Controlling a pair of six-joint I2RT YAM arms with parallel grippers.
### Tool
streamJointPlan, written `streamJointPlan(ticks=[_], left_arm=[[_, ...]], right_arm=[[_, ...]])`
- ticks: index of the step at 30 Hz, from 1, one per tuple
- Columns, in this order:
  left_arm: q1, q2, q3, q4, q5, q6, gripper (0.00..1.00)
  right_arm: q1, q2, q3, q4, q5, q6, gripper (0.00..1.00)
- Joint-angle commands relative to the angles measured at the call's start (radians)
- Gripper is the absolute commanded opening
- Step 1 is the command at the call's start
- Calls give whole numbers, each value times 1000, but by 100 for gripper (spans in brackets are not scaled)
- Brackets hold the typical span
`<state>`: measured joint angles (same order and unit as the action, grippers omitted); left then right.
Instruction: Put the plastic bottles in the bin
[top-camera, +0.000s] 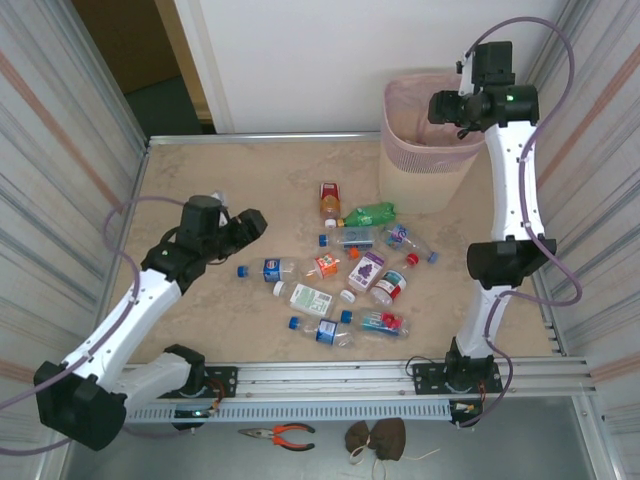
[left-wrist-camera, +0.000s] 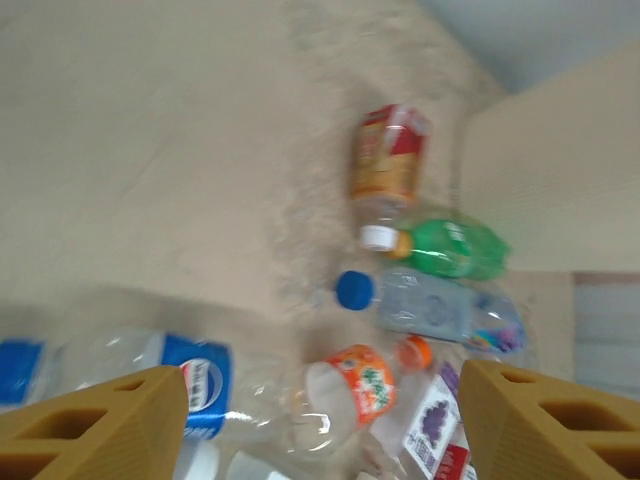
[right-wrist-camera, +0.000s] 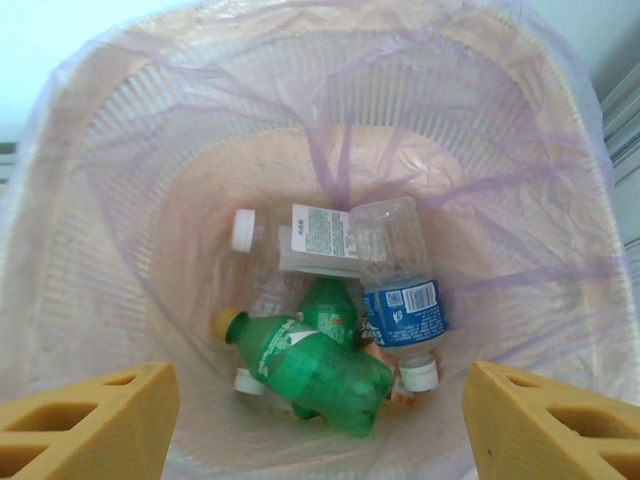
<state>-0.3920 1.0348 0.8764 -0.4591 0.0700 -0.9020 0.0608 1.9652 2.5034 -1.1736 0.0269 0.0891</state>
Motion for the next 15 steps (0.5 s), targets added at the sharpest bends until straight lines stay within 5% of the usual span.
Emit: streamJointPlan(ticks=[1,15], left_arm=[[30,30,-4,-177,-104,-281,66],[214,269,-77,-110,174,-537,65]], right_arm=[[17,-83,-19,-22,12,2,73],[41,-313,-276,47,48,10,73]])
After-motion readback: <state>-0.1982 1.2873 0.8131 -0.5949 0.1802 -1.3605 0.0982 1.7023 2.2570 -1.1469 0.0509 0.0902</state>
